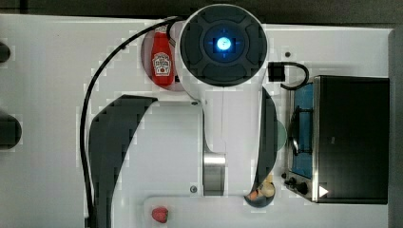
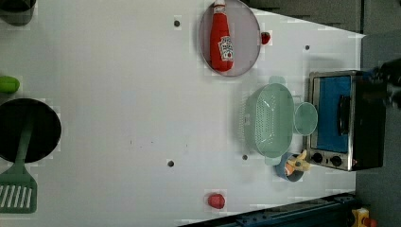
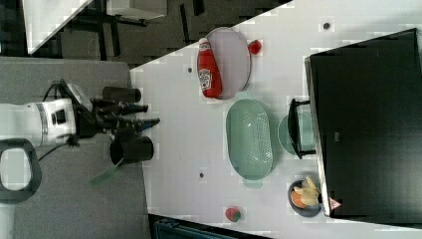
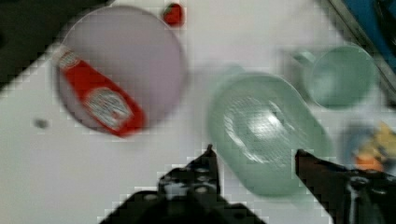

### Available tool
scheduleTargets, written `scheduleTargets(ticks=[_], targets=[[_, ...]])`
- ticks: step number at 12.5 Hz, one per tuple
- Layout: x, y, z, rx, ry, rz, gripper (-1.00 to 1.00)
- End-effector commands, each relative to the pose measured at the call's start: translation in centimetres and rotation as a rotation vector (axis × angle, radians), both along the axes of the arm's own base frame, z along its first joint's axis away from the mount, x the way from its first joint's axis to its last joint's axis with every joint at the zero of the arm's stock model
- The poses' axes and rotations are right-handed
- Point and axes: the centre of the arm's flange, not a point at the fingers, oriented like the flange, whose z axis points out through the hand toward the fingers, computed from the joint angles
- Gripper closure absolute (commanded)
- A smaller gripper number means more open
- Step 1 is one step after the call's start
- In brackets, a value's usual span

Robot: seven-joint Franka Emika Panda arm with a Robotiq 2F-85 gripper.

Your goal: Drag strainer right to left.

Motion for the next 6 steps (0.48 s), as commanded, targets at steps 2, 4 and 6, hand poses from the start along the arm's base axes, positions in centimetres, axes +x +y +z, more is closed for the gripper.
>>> scheduleTargets(ticks=[2, 4, 6], targets=[[-17.2, -2.8, 12.3, -0.009, -0.025, -0.183, -0.80], [-16.7, -2.5, 11.3, -0.009, -0.014, -0.175, -1.00], [-15.5, -2.1, 8.5, -0.015, 0.027, -0.166, -1.00]])
